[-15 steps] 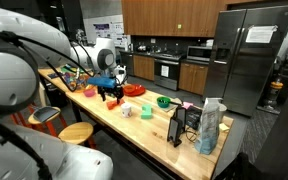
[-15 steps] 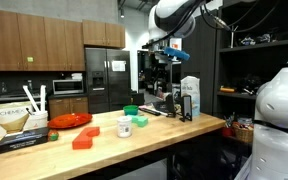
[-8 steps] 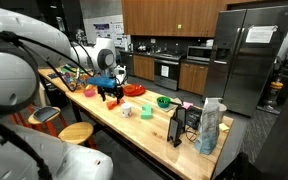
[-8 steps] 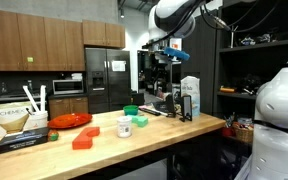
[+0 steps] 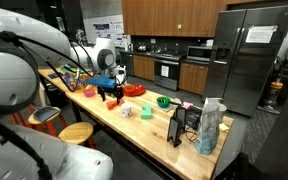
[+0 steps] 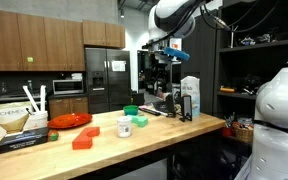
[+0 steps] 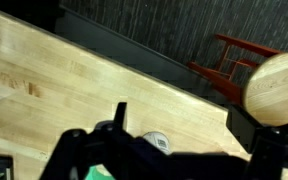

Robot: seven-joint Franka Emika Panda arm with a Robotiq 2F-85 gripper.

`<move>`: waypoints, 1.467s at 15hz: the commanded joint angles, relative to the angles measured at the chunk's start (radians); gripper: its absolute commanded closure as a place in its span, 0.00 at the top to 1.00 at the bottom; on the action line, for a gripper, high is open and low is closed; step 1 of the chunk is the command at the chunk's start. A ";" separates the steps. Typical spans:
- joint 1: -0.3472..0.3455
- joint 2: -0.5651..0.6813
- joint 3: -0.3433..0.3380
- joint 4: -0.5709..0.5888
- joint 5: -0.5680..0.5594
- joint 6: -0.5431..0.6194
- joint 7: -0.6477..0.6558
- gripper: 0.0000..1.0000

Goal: Push the white tin to left

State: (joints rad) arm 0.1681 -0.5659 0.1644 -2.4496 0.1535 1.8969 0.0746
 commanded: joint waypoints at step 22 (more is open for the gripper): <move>0.020 -0.003 -0.016 0.009 -0.064 -0.074 -0.224 1.00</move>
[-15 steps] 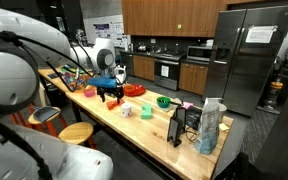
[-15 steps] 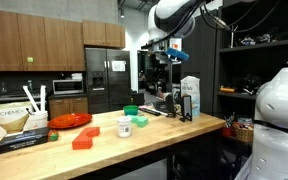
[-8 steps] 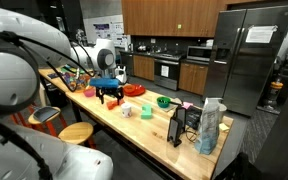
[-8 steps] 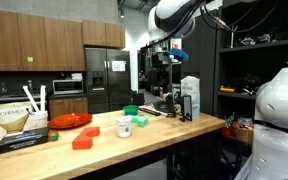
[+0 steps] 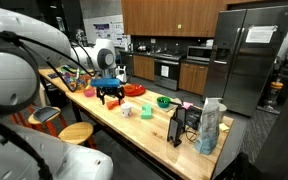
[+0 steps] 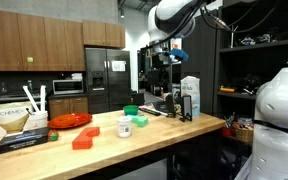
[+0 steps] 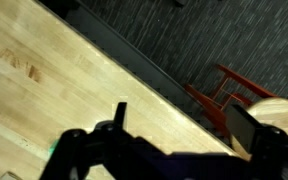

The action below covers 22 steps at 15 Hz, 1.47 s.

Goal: Push the white tin to left

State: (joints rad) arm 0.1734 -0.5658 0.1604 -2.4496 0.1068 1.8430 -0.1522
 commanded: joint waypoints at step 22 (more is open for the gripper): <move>0.047 0.009 0.001 0.013 0.022 -0.114 0.023 1.00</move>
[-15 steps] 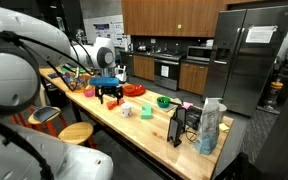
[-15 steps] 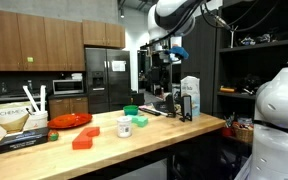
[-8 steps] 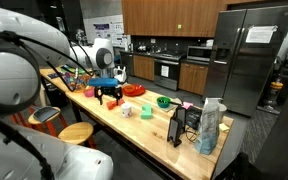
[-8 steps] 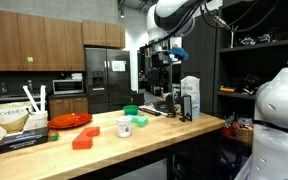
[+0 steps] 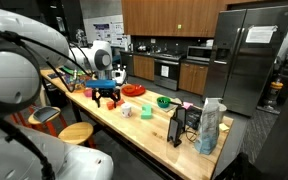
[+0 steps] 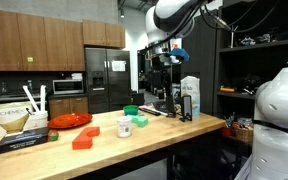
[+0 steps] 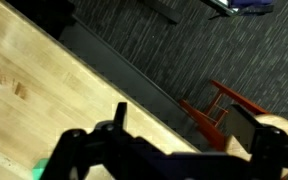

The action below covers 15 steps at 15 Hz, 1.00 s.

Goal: Push the white tin to left

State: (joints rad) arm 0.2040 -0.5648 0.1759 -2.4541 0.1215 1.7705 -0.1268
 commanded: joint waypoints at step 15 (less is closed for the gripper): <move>0.072 -0.027 -0.052 -0.088 -0.061 0.380 -0.272 1.00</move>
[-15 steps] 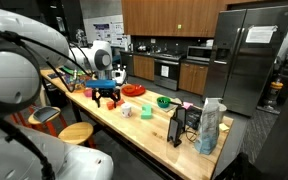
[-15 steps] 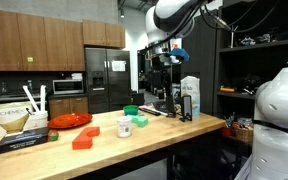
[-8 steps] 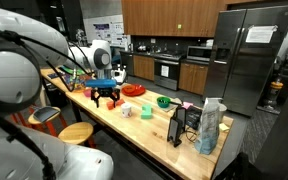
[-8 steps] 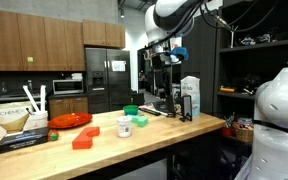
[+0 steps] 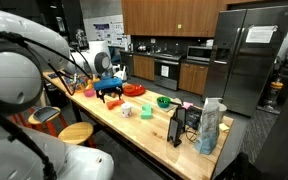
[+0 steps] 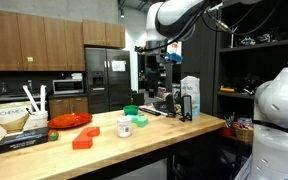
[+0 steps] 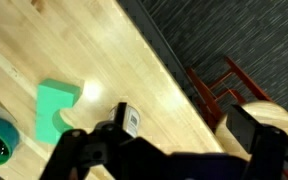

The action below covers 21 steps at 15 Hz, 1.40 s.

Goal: Push the white tin to left

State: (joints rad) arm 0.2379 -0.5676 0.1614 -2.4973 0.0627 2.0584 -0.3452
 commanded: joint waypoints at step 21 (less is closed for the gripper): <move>-0.114 0.646 -0.184 0.358 -0.102 0.127 -0.487 1.00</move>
State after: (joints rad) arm 0.1610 -0.0941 -0.0316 -2.3174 -0.0579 2.1978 -0.7534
